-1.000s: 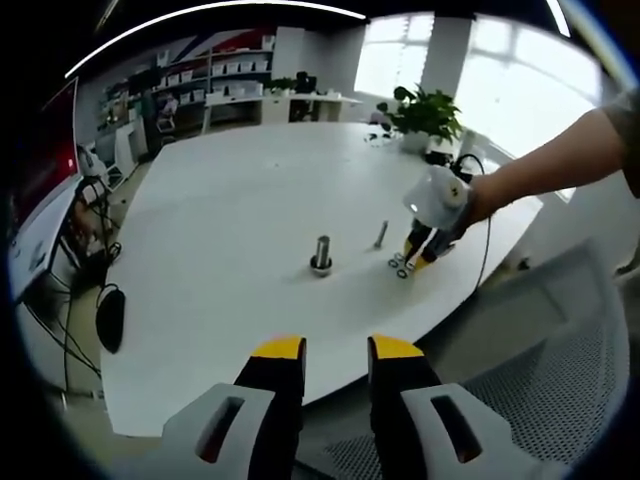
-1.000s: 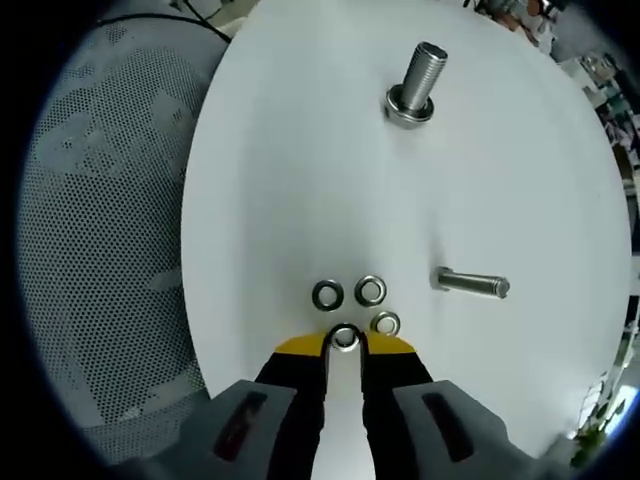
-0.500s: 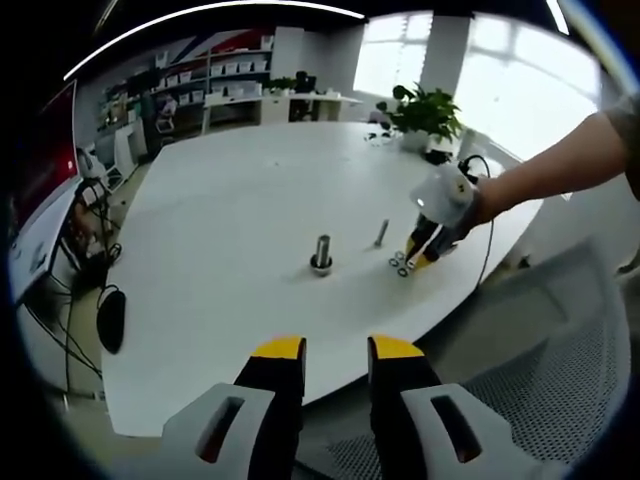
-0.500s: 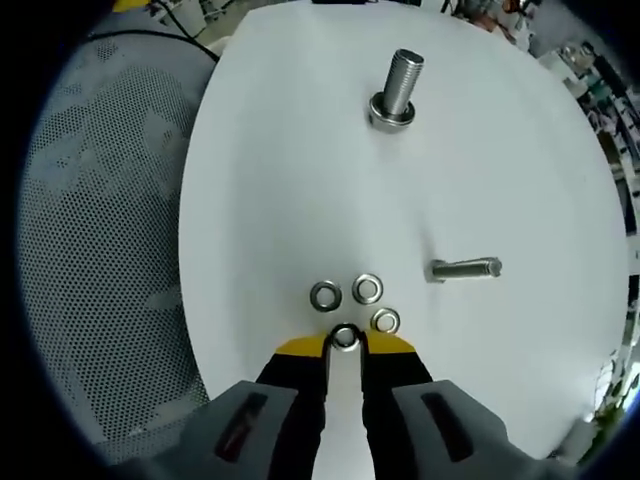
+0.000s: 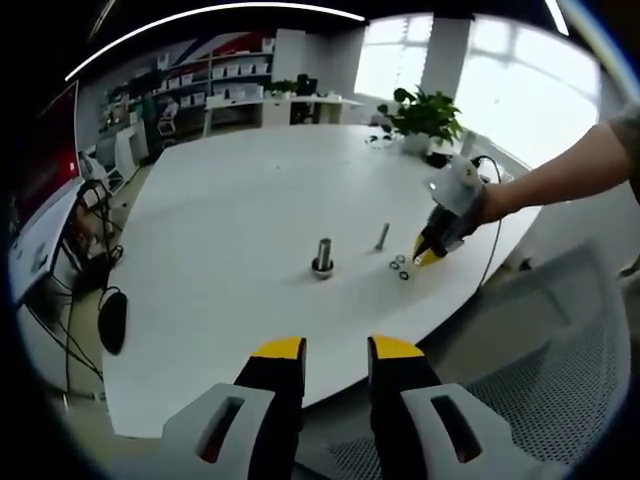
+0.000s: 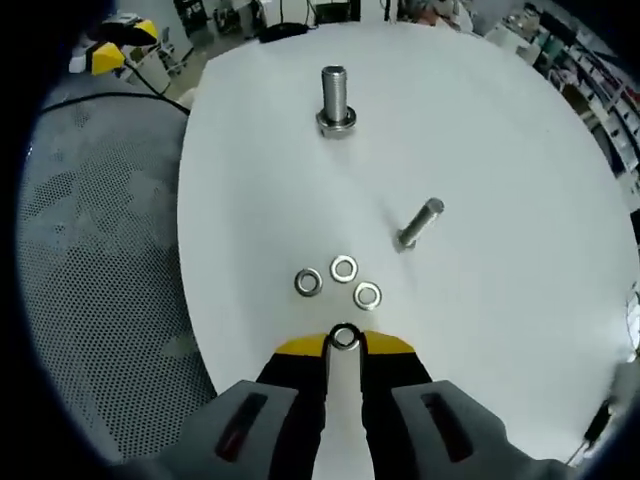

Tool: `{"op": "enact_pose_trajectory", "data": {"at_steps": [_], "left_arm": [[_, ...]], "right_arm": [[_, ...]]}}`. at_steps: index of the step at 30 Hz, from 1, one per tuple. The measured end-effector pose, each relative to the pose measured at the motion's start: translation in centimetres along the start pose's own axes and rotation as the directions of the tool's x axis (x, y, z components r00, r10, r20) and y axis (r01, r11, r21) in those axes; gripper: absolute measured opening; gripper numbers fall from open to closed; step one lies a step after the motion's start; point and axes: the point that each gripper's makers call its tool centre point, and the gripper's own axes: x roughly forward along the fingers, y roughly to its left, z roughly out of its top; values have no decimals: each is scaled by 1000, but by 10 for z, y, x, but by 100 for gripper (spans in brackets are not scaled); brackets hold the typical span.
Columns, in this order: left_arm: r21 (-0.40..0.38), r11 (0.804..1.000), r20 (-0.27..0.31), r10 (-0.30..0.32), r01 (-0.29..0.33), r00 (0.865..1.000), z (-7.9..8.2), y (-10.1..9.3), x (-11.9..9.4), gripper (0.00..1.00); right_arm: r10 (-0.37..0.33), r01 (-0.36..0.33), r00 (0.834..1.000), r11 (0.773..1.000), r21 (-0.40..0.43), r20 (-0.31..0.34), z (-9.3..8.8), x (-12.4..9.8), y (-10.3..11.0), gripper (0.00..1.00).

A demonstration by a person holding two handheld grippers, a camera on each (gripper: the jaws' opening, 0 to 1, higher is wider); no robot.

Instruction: Place the washer onto the threaded stud by aligning its center hole with the stud, sliding it down to the base, and recovering from edge contact or off-axis alignment until the washer reaches the visible bottom stop.

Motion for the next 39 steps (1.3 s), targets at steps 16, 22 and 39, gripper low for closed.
{"op": "enact_pose_trajectory", "data": {"at_steps": [16,22,39], "left_arm": [[-2,1000,2,-1,1,1000,0,0,0,22],[1,1000,0,-7,7,1000,0,-1,-1,22],[0,1000,7,-2,2,1000,1,0,-1,22]], "right_arm": [[-44,44,996,999,7,84,47,-34,-35,13],[-53,56,994,998,-22,100,61,-37,-38,13],[-30,38,997,994,-105,75,79,-26,-36,13]]}}
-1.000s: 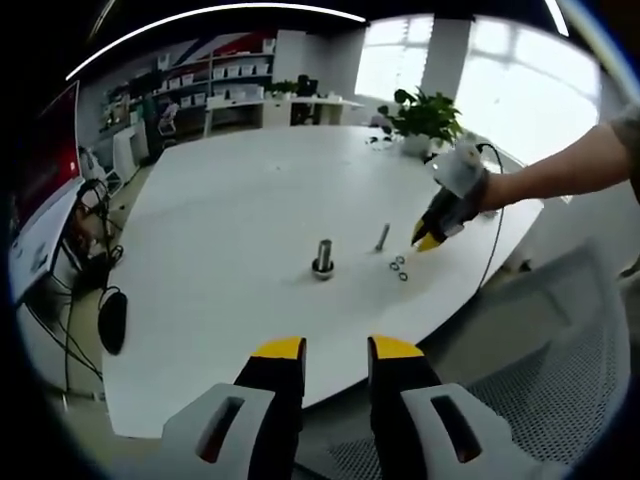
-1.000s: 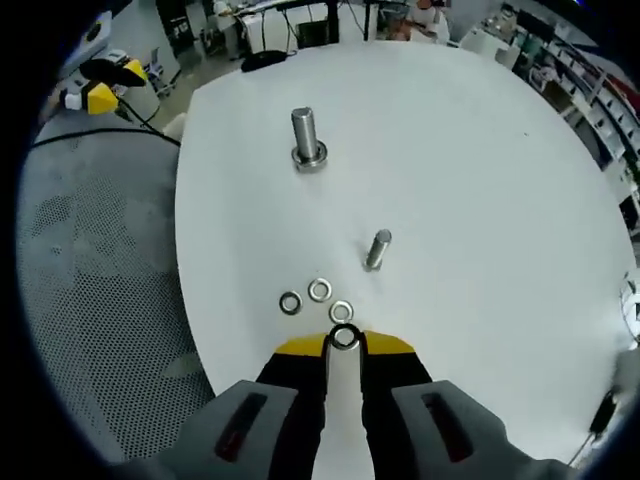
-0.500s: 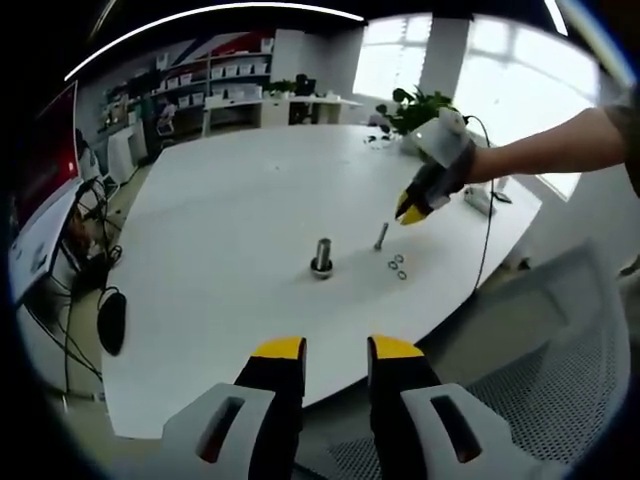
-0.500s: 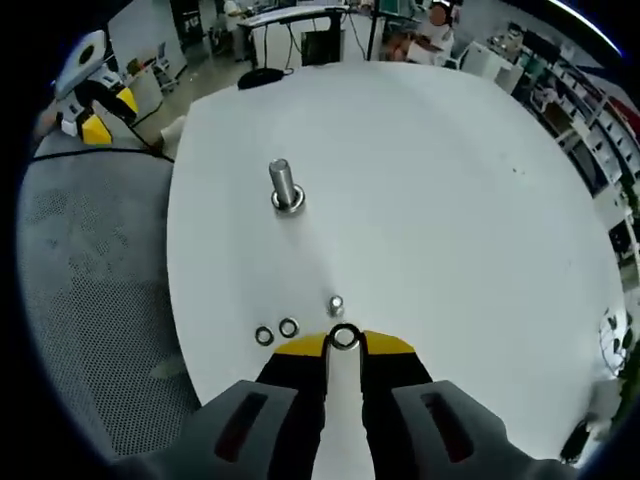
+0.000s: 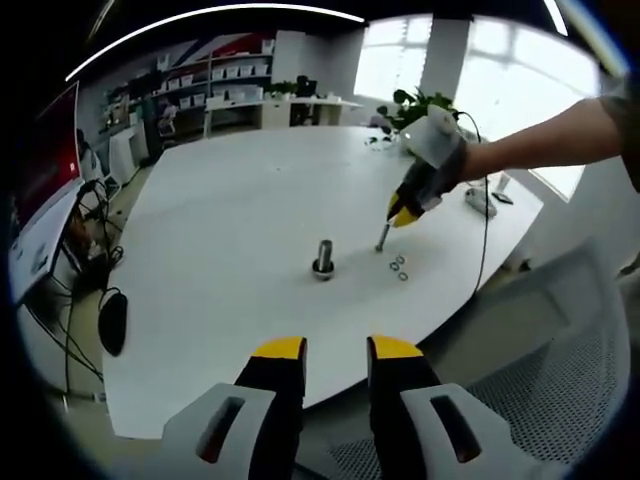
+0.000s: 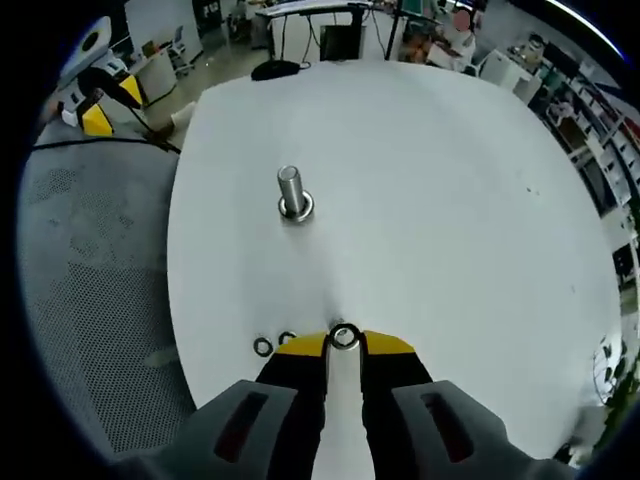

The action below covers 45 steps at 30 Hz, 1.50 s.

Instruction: Place the washer onto the threaded stud by aligning its center hole with the stud, sliding it down to the base, and recovering from edge contact or off-axis alignment until the washer reaches the visible bottom stop.

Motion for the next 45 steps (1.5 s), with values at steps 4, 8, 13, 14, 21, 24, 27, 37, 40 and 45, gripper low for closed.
{"op": "enact_pose_trajectory", "data": {"at_steps": [4,8,13,14,21,24,27,37,40,45], "left_arm": [[-2,1000,3,1,-1,1000,1,0,0,22],[-6,1000,5,5,-5,1000,1,1,0,21],[-3,1000,-4,5,-5,1000,0,2,1,21],[-4,1000,-1,5,-5,1000,0,2,1,21],[-6,1000,1,4,-4,1000,1,1,1,21],[-11,1000,8,0,0,1000,2,1,1,21],[-26,1000,15,0,1,1000,3,2,0,21],[-25,1000,24,-6,6,1000,5,0,1,21],[-24,1000,20,-4,5,1000,4,1,1,21],[-28,1000,22,-2,2,1000,4,1,1,21]], "right_arm": [[8,-8,1000,1000,0,-6,0,3,-1,13],[24,-24,1000,1000,19,-9,-2,7,0,13],[26,-26,999,1000,2,-25,-4,9,1,13],[27,-27,999,1000,6,-28,-5,11,1,13],[43,-43,998,999,-4,-52,-7,26,1,14],[43,-44,997,999,-6,-60,-9,30,1,14],[43,-43,997,999,-3,-65,-12,35,1,14],[41,-42,995,999,-4,-90,-22,47,1,14],[47,-46,995,999,7,-92,-23,51,1,14],[47,-47,994,999,3,-94,-26,53,3,14]]}}
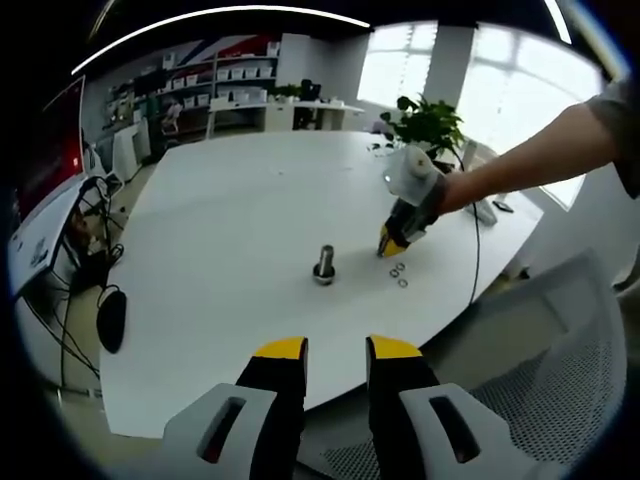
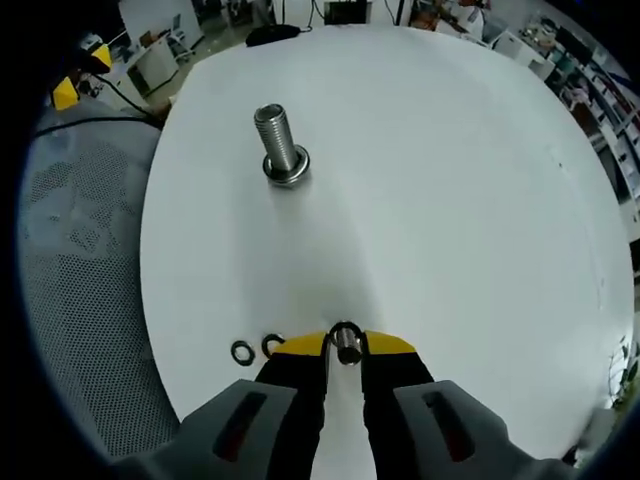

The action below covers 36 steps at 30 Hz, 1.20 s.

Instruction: Place the washer onto the threaded stud by aligning its center hole with the stud, sliding it down to the base, and recovering from edge contact or off-axis alignment until the washer reaches the visible bottom stop.

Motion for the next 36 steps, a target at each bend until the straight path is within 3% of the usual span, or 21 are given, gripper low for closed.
{"op": "enact_pose_trajectory", "data": {"at_steps": [13,22,26,33,36], "left_arm": [[1,1000,-15,7,-7,1000,-3,1,1,21],[3,1000,-30,17,-17,999,-5,2,0,21],[3,1000,-46,19,-19,999,-8,2,1,21],[3,1000,-58,19,-19,998,-10,1,1,21],[-2,1000,-57,19,-20,998,-9,0,0,21]], "right_arm": [[-14,14,1000,999,30,27,-12,-8,-4,20],[-11,4,998,992,127,54,-41,-21,3,21],[-9,1,998,991,130,63,-47,-24,7,23],[15,-31,994,989,145,108,-42,-25,19,27],[17,-28,996,993,117,91,-39,-20,27,27]]}}
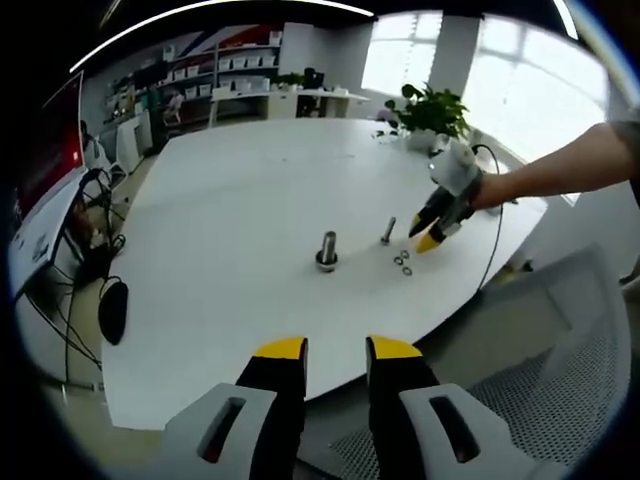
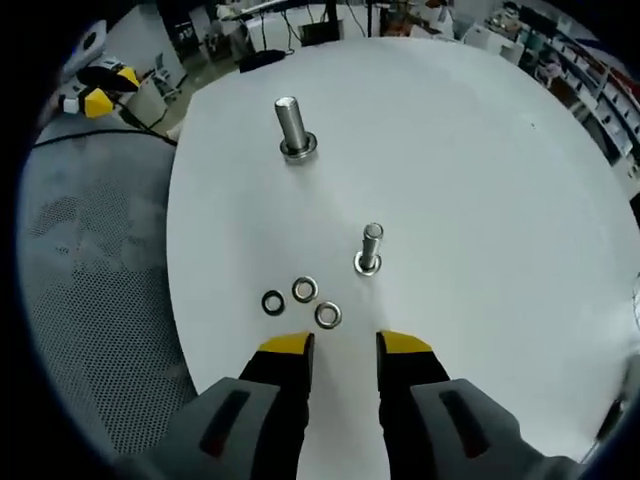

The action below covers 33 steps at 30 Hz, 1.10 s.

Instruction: Place the washer onto the threaded stud by aligning its center hole with the stud, sliding it down to the base, and recovering from edge contact or off-axis alignment until the washer reaches the visible bottom stop.

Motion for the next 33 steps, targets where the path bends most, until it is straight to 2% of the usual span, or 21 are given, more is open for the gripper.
{"op": "enact_pose_trajectory", "data": {"at_steps": [9,13,16,18,20,27,33], "left_arm": [[4,1000,-7,9,-9,1000,-1,3,-1,21],[-1,1000,-1,17,-17,1000,0,5,-1,21],[2,1000,0,16,-16,1000,0,6,-1,21],[3,1000,-3,13,-13,1000,-1,5,-1,21],[7,1000,-3,13,-13,1000,0,5,0,21],[2,1000,5,11,-11,1000,1,5,0,20],[-1,1000,11,4,-4,1000,2,4,1,20]], "right_arm": [[10,-10,1000,999,-38,-9,7,13,8,27],[-4,2,1000,996,-84,-15,7,16,6,26],[2,-4,1000,997,-82,-21,7,16,5,25],[1,-6,1000,983,-183,-28,7,16,5,24],[10,-14,1000,985,-171,-27,6,15,8,23],[36,-42,999,976,-213,-34,5,17,9,20],[28,-44,997,975,-217,-77,8,18,6,15]]}}
